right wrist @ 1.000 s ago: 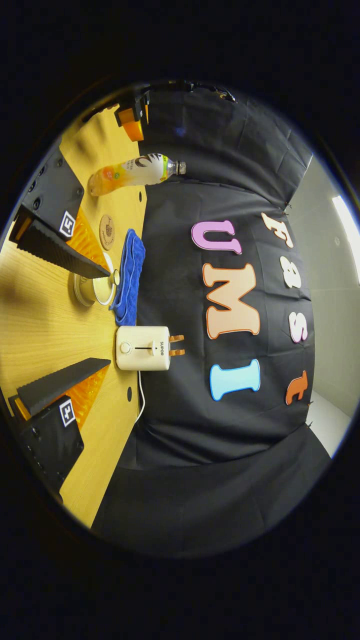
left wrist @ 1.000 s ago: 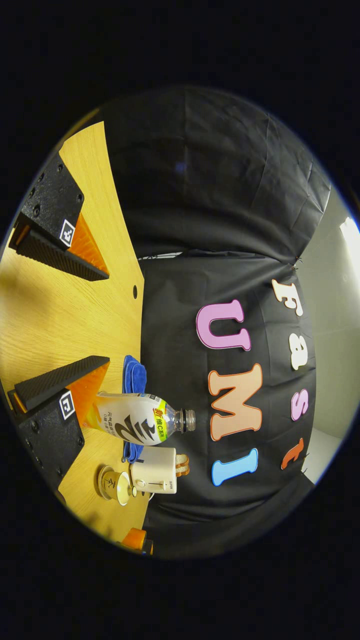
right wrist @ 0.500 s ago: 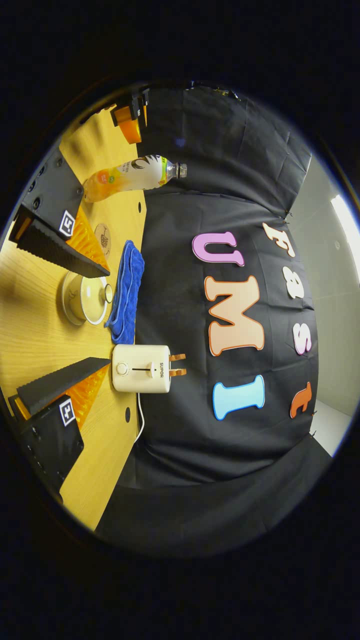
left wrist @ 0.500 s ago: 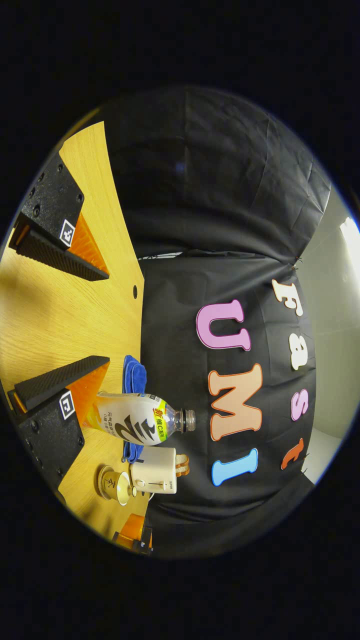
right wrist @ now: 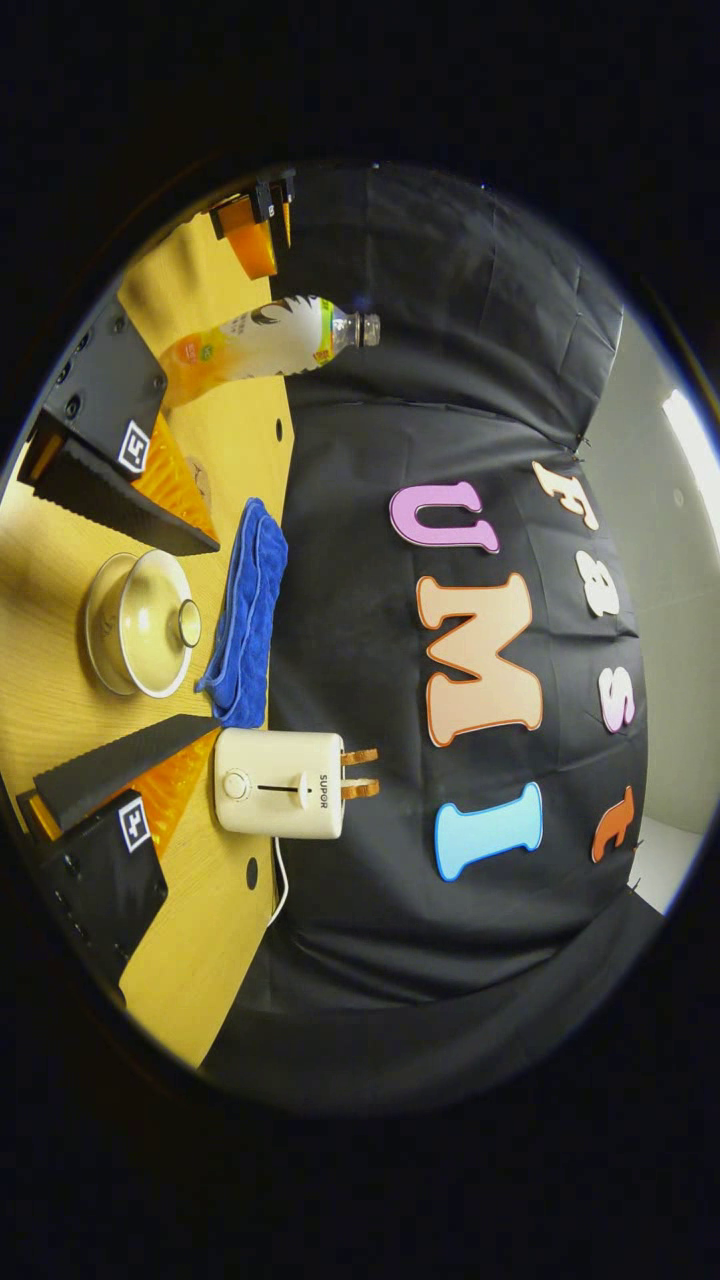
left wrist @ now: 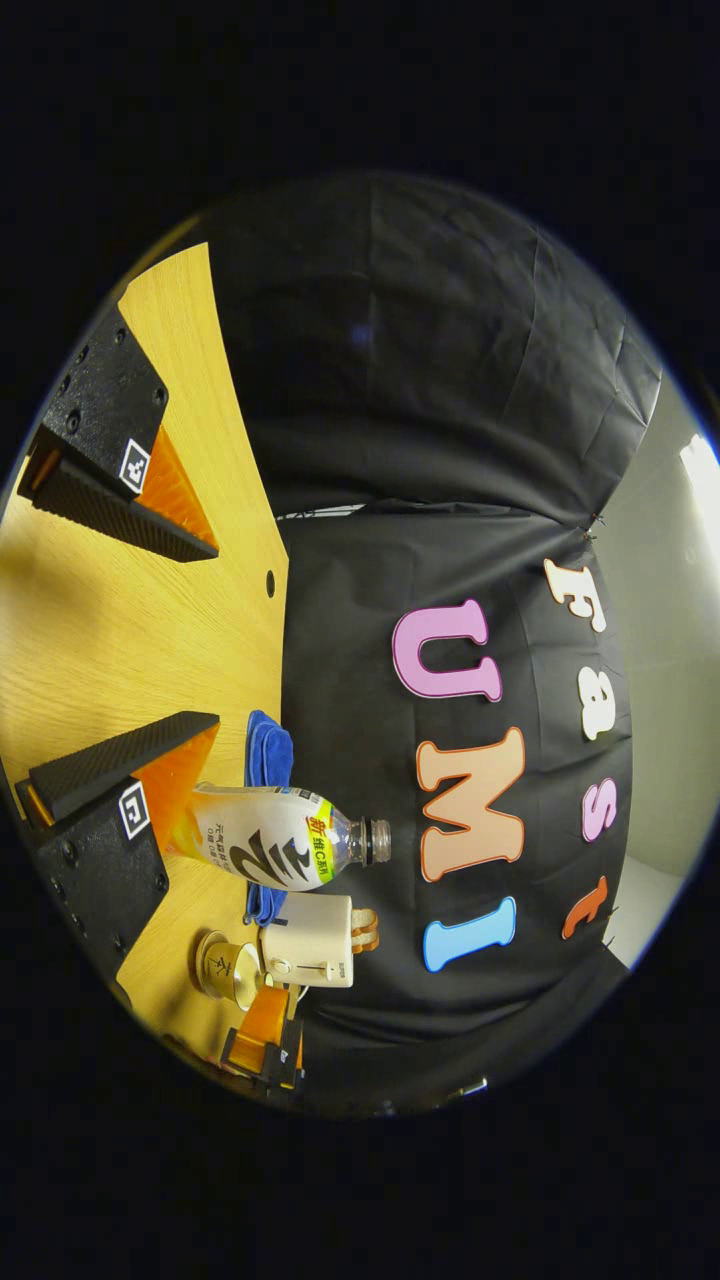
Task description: Open the teacup lid with one hand, grasp the water bottle and pour water into the teacup with the other hand; after pouring, place the water bottle on the coaster and then close the teacup lid.
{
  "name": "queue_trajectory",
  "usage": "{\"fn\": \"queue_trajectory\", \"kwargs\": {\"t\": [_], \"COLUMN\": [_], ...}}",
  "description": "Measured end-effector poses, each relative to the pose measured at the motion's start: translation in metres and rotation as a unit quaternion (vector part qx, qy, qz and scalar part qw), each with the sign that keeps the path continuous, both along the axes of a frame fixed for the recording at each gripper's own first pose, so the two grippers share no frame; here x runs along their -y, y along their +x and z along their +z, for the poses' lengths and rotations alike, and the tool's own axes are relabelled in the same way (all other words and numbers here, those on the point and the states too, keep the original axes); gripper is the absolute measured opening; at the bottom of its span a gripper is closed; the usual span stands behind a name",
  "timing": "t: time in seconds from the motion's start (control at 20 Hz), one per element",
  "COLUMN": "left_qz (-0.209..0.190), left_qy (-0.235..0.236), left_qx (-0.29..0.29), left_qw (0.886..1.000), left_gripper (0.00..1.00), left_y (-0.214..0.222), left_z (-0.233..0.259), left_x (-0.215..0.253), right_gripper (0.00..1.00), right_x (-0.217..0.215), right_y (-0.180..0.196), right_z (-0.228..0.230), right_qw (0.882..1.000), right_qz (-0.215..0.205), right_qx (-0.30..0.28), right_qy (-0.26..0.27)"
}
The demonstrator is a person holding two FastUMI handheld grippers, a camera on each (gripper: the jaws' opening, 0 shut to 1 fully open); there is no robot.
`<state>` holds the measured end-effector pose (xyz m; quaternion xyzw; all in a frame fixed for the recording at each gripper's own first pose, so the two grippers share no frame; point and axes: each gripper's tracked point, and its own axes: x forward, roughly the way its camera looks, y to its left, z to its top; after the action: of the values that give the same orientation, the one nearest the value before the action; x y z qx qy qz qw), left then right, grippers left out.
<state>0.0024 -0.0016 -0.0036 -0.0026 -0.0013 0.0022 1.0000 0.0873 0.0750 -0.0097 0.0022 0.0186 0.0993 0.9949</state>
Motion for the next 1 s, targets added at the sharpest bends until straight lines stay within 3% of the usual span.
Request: {"fn": "queue_trajectory", "kwargs": {"t": [0.4,0.65,0.85,1.0], "left_qz": [0.000,0.000,0.000,0.000], "left_qy": [0.000,-0.001,-0.001,-0.001], "left_qx": [0.000,0.000,0.000,0.000], "left_qw": [1.000,1.000,1.000,1.000], "left_gripper": [0.88,0.88,0.88,0.88], "left_y": [0.000,0.001,0.001,-0.001], "left_z": [0.000,0.000,0.000,-0.001], "left_x": [0.000,0.000,0.000,0.000], "right_gripper": [0.97,0.74,0.64,0.36], "right_x": [-0.011,-0.014,-0.016,-0.017], "right_y": [0.027,0.035,0.036,0.035], "right_z": [-0.016,-0.027,-0.026,-0.024], "right_qw": [0.999,0.997,0.997,0.997], "right_qz": [0.003,0.003,0.011,0.004], "right_qx": [-0.046,-0.079,-0.075,-0.068], "right_qy": [-0.012,-0.024,-0.023,-0.033]}}
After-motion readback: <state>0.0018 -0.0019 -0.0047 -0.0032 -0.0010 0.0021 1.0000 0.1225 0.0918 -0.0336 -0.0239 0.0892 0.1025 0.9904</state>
